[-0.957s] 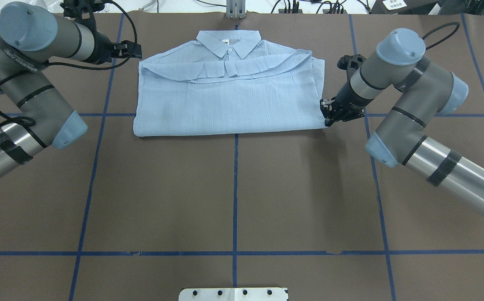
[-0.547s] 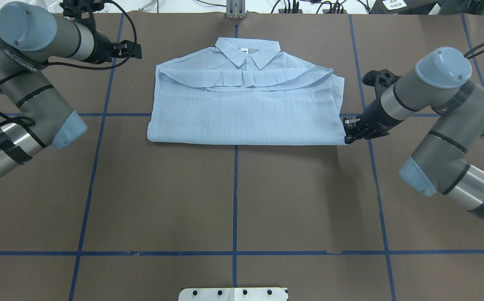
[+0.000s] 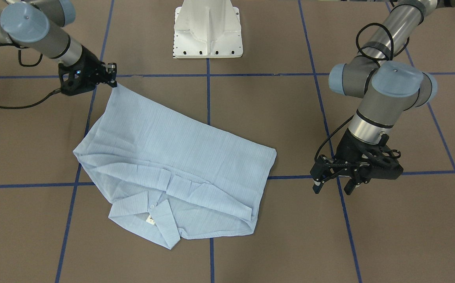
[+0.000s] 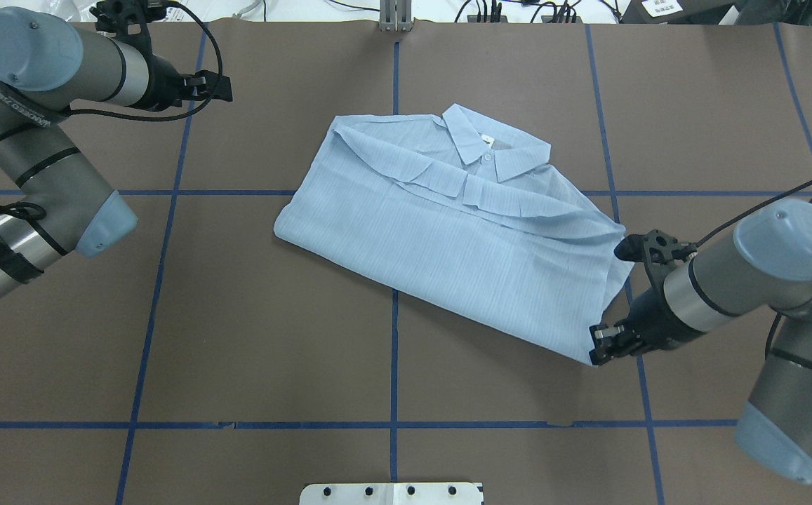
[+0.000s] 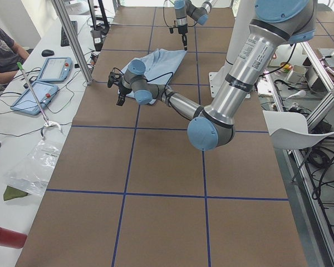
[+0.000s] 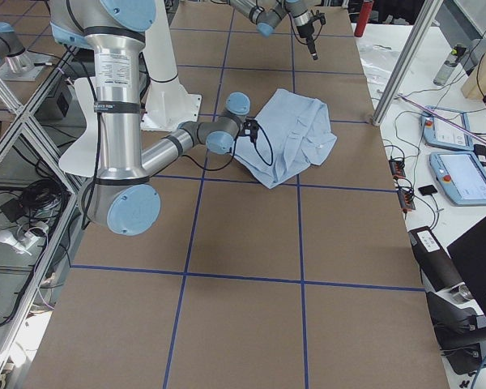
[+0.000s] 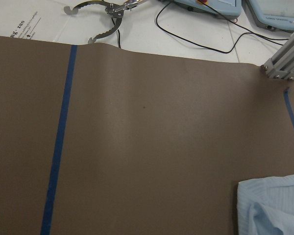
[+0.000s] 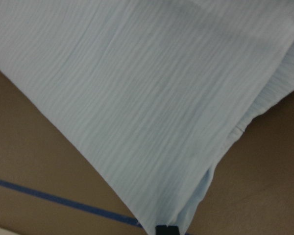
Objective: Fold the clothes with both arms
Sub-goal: 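Drag the folded shirt with the right gripper toward the robot, rotating it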
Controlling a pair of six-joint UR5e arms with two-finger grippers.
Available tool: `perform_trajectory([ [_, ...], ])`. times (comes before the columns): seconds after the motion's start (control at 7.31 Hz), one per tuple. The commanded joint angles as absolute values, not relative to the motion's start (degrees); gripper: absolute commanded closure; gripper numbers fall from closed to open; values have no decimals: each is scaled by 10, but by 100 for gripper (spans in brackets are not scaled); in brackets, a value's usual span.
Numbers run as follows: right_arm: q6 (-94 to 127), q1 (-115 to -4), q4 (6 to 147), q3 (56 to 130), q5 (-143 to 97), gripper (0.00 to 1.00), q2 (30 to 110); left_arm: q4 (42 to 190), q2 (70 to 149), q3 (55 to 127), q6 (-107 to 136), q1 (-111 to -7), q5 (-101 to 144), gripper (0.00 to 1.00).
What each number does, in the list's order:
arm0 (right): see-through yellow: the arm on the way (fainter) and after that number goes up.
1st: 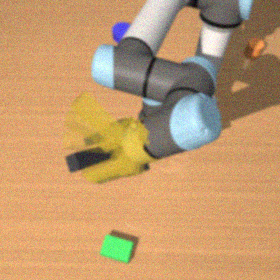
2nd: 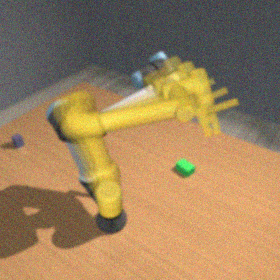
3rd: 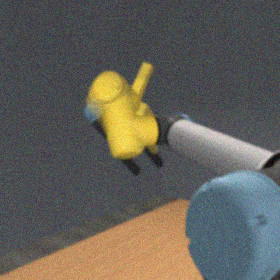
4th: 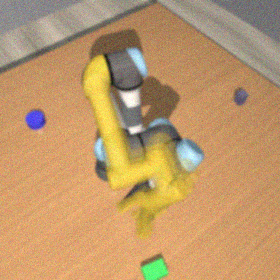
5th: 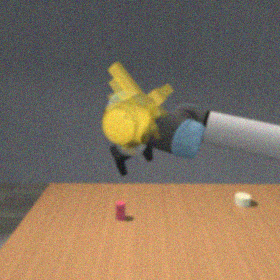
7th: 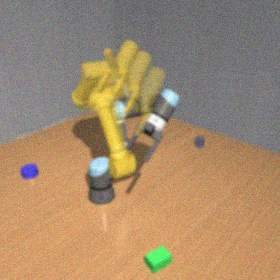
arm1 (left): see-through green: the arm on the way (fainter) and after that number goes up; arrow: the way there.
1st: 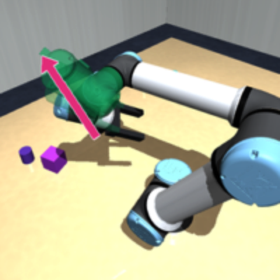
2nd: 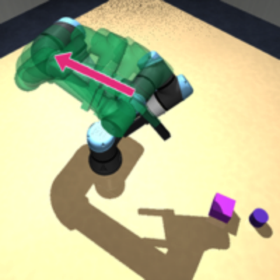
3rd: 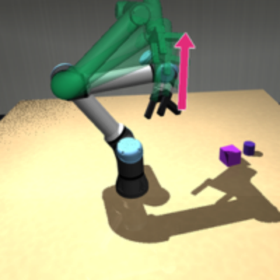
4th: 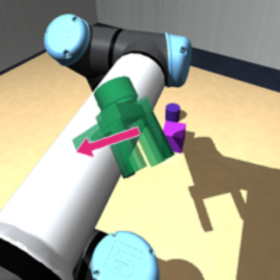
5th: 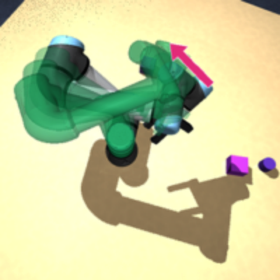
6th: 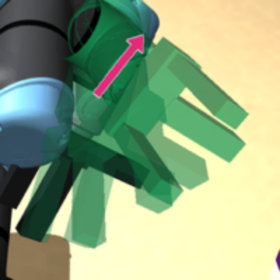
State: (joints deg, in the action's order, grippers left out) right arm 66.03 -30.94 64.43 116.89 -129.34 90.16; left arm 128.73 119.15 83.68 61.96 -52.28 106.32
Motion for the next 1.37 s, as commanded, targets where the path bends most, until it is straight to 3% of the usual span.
perform_trajectory([
  [0.0,663,-209,644,1222,-1289,100,930,1288,1189,838,620,-522,1063,6],
  [0.27,663,-171,644,1239,-1289,100,948,1288,1184,839,620,-521,1064,5],
  [0.41,663,-167,644,1239,-1289,9,948,1290,1180,840,620,-519,1064,2],
  [0.55,663,-179,642,1240,-1288,0,946,1288,1180,850,620,-516,1067,1],
  [0.96,662,-306,639,1235,-1288,0,905,1282,1174,902,771,-463,1112,1],
  [1.23,662,-353,640,1235,-1237,0,886,1183,1184,961,877,-395,1073,1],
])
